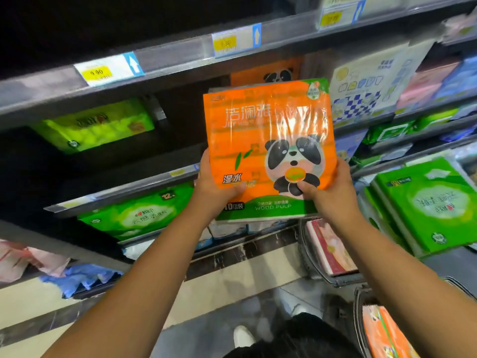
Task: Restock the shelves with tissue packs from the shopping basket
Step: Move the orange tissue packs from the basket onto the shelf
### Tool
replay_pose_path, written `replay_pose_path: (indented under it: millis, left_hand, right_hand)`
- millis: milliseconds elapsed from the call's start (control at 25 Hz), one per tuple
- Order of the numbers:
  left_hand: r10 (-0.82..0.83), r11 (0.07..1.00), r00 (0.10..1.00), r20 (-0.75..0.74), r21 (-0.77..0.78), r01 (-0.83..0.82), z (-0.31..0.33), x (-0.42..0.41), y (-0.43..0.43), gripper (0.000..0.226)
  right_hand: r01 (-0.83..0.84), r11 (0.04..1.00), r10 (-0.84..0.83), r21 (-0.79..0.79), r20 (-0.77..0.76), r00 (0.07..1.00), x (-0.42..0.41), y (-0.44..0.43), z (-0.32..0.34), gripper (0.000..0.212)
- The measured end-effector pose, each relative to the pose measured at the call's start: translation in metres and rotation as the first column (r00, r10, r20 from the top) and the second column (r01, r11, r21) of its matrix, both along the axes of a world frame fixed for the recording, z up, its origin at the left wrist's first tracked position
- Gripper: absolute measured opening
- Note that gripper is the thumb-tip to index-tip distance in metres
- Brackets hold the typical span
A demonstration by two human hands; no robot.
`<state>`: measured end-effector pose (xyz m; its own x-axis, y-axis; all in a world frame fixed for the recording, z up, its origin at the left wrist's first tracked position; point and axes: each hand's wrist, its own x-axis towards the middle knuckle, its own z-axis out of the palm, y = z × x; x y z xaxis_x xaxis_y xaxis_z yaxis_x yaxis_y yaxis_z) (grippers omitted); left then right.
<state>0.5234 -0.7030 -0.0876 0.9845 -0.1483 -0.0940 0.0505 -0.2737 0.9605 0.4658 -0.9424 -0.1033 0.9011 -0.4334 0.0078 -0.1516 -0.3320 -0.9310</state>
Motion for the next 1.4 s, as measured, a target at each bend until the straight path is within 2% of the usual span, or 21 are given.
replay_pose_path:
  millis: [160, 280, 600, 800, 1080, 1240, 1400]
  left_hand:
    - [0.026, 0.999, 0.999, 0.026, -0.024, -0.026, -0.002, 0.038, -0.022, 0.093]
    - [0.058, 0.998, 0.998, 0.023, 0.008, -0.058, -0.006, 0.063, -0.041, 0.093]
    - [0.272, 0.958, 0.962, -0.024, 0.102, -0.268, -0.01, 0.122, -0.101, 0.109]
    - [0.302, 0.935, 0.95, 0.075, 0.169, -0.311, -0.008, 0.15, -0.111, 0.106]
    - [0.422, 0.9, 0.907, -0.013, 0.129, -0.417, -0.013, 0.181, -0.122, 0.112]
    - [0.443, 0.876, 0.897, 0.016, 0.204, -0.436, -0.022, 0.192, -0.132, 0.108]
    - [0.463, 0.862, 0.885, 0.057, 0.204, -0.464, -0.038, 0.198, -0.137, 0.105]
  right_hand:
    - [-0.026, 0.999, 0.026, 0.024, 0.004, 1.0, 0.045, -0.02, 0.001, 0.061]
    - [-0.067, 0.998, 0.067, 0.018, 0.017, 0.998, 0.08, -0.041, -0.006, 0.064]
    - [-0.277, 0.959, 0.277, 0.05, 0.023, 0.961, 0.178, -0.104, -0.008, 0.069]
    - [-0.384, 0.921, 0.384, 0.063, 0.022, 0.923, 0.216, -0.118, -0.016, 0.081]
    - [-0.363, 0.931, 0.364, -0.018, 0.037, 0.931, 0.25, -0.116, -0.024, 0.088]
    - [-0.286, 0.956, 0.286, -0.059, -0.014, 0.958, 0.264, -0.11, -0.04, 0.094]
    - [-0.232, 0.966, 0.23, -0.113, -0.034, 0.973, 0.275, -0.107, -0.054, 0.091]
